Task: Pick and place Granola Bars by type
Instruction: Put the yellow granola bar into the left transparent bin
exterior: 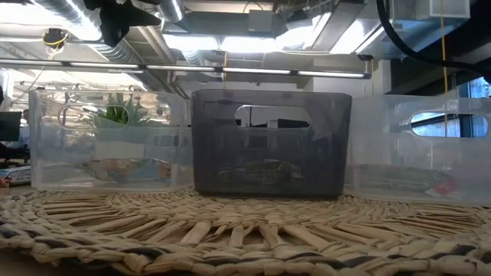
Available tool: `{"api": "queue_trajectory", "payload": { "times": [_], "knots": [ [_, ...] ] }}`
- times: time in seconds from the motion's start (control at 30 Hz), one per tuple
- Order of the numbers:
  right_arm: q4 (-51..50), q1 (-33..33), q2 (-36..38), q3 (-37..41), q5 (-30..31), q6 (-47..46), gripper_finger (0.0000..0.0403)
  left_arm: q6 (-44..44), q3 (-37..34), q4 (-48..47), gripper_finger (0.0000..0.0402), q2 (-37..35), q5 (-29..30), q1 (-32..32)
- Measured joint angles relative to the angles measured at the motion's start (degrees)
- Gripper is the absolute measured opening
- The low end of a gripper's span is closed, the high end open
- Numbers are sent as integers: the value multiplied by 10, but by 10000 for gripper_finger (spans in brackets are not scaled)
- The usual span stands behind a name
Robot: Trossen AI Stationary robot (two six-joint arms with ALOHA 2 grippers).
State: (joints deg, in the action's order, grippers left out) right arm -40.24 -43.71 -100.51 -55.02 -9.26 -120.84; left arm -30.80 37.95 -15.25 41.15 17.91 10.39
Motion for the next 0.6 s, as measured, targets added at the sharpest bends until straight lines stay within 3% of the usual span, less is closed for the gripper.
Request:
{"api": "queue_trajectory", "payload": {
  "times": [0.2, 0.6],
  "knots": [
    [-3, -1, 0, -1, -23, 43, 70, 0, 0, 0, 155, 0, 0, 0],
    [-9, -42, 0, -59, -32, 89, 70, -17, 0, 1, 155, 0, 0, 0]
  ]
}}
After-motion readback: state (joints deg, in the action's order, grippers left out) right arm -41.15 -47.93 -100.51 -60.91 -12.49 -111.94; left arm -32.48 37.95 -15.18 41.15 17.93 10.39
